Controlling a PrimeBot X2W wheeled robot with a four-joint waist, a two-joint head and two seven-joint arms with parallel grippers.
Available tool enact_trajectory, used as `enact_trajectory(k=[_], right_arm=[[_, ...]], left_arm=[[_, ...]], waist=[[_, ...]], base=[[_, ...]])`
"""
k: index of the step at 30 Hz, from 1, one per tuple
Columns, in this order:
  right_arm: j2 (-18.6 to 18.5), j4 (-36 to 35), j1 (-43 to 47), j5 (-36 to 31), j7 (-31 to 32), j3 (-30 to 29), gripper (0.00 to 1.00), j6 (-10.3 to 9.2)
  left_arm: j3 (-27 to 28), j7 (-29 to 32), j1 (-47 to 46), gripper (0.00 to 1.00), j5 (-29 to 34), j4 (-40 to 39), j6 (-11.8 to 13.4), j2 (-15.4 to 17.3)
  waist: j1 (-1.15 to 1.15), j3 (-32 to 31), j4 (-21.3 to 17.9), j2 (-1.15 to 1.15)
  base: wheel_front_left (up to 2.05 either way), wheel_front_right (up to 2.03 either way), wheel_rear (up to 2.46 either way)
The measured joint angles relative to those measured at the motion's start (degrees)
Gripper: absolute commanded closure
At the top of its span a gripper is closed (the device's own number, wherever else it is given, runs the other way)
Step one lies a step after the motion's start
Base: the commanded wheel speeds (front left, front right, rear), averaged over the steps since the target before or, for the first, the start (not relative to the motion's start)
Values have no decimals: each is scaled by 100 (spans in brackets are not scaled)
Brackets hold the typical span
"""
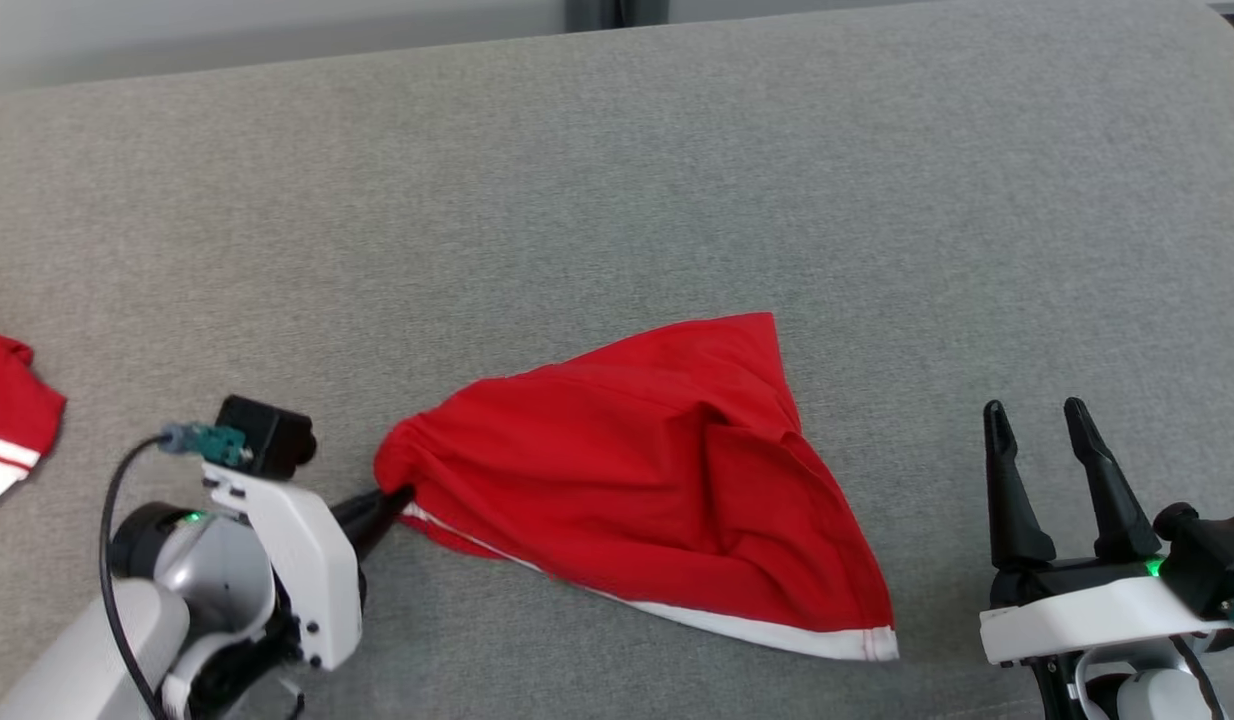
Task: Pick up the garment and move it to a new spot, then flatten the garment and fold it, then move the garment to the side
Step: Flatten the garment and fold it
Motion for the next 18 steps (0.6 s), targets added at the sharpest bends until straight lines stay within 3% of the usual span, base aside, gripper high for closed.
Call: enact_trajectory(k=[9,10,11,12,13,18], right_arm=[[-2,80,-7,84,-33,10,0,0],[-2,85,-9,88,-40,9,0,0],[-2,87,-11,88,-41,5,0,0],[-2,87,-13,87,-42,-3,0,0],[-2,86,-15,86,-46,-8,0,0],[-2,59,-55,27,-53,-24,0,0]], left_arm=[[77,-58,-536,100,-227,1015,-94,-432],[81,-133,-547,86,-233,1102,-103,-470],[78,-191,-563,54,-232,1176,-110,-497],[89,-264,-566,13,-232,1230,-130,-532],[93,-342,-565,0,-231,1269,-144,-560],[240,-943,-405,0,-107,1258,-90,-605]], waist=[[0,59,-202,0],[0,58,-205,0],[0,53,-204,0],[0,48,-195,0],[0,42,-180,0],[0,-20,-51,0]], base=[[0,0,0],[0,0,0],[0,0,0],[0,0,0],[0,0,0],[0,0,0]])
